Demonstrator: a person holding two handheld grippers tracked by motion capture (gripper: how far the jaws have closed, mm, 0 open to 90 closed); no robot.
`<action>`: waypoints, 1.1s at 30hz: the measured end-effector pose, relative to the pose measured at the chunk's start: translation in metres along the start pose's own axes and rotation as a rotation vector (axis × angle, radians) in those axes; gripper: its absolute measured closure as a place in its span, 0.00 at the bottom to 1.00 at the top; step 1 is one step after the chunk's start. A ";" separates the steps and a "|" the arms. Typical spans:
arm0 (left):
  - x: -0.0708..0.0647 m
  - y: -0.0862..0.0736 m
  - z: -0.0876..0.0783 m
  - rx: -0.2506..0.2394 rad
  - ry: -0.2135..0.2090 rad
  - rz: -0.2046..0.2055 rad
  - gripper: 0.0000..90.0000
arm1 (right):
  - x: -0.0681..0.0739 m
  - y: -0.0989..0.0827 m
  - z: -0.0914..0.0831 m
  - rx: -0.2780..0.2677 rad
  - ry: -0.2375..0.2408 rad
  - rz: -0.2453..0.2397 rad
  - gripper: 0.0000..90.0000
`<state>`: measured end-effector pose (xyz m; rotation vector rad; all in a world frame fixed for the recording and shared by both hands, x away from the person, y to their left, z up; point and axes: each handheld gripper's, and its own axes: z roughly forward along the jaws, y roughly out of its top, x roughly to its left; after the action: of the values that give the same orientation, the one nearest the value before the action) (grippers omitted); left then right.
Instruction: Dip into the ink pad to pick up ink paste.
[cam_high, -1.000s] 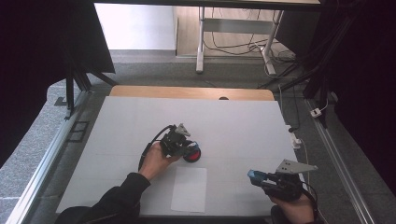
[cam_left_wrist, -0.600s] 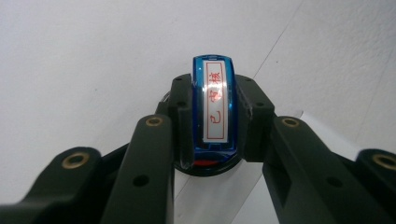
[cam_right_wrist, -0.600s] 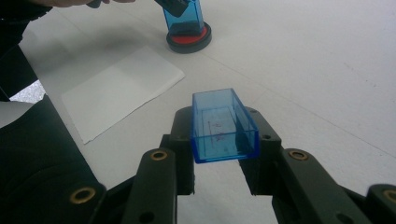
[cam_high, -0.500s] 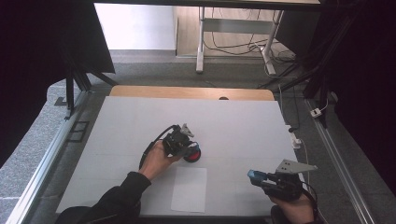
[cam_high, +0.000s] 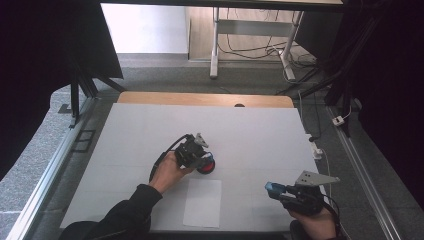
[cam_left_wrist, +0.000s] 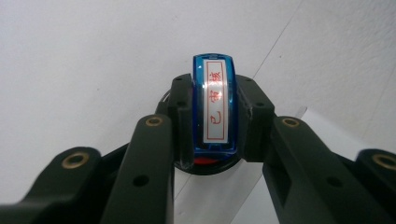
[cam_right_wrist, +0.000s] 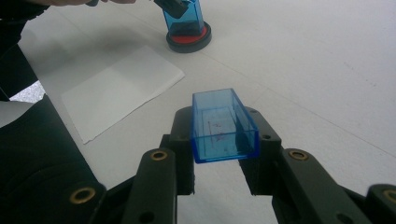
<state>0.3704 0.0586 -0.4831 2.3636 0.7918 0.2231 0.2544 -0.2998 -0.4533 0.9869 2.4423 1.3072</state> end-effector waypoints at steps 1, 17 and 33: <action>0.002 -0.001 0.000 -0.007 -0.012 -0.012 0.79 | 0.000 0.000 0.000 0.000 0.000 0.000 0.76; 0.008 -0.006 -0.001 -0.044 -0.040 -0.030 0.78 | 0.000 0.000 -0.001 -0.001 0.009 -0.006 0.76; 0.016 -0.012 -0.001 -0.089 -0.078 -0.073 0.78 | 0.001 0.000 -0.001 -0.002 0.006 -0.009 0.76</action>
<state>0.3769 0.0758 -0.4900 2.2417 0.8126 0.1323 0.2532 -0.3004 -0.4529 0.9716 2.4464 1.3117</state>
